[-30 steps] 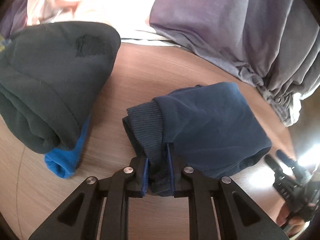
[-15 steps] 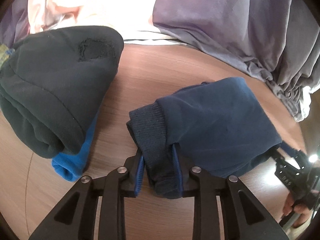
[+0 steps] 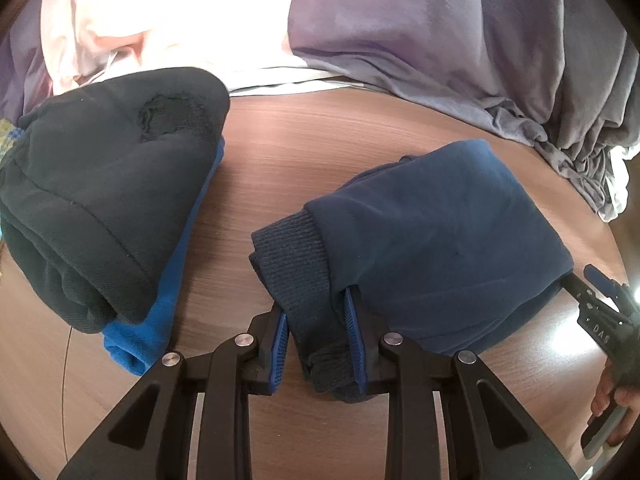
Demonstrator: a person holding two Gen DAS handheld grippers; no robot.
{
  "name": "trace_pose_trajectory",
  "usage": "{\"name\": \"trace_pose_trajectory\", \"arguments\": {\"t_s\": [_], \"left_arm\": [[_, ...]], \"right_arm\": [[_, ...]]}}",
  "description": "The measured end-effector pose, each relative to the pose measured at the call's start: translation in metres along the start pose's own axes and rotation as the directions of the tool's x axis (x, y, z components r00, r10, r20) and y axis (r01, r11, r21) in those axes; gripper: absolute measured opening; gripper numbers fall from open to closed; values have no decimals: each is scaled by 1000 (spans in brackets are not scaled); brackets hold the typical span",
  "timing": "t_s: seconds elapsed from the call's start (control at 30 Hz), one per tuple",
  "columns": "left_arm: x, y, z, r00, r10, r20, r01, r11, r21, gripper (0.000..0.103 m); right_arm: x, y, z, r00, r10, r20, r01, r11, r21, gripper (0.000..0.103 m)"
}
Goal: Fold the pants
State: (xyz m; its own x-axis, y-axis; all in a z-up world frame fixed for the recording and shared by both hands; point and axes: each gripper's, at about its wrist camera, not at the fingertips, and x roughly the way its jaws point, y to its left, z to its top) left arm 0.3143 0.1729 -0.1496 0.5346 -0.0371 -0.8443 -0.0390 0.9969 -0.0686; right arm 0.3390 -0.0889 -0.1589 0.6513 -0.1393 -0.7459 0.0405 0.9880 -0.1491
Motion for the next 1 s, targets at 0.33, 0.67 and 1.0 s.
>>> {"name": "trace_pose_trajectory", "arguments": {"t_s": [0.33, 0.67, 1.0], "left_arm": [[5, -11, 2, 1000, -29, 7, 29, 999, 45, 28], [-21, -13, 5, 995, -49, 86, 45, 998, 44, 45], [-33, 11, 10, 988, -95, 124, 104, 992, -70, 66]], "right_arm": [[-8, -21, -9, 993, -113, -41, 115, 992, 53, 52], [-29, -52, -4, 981, -192, -33, 195, 971, 140, 54], [-39, -14, 42, 992, 68, 110, -74, 996, 58, 72]]}}
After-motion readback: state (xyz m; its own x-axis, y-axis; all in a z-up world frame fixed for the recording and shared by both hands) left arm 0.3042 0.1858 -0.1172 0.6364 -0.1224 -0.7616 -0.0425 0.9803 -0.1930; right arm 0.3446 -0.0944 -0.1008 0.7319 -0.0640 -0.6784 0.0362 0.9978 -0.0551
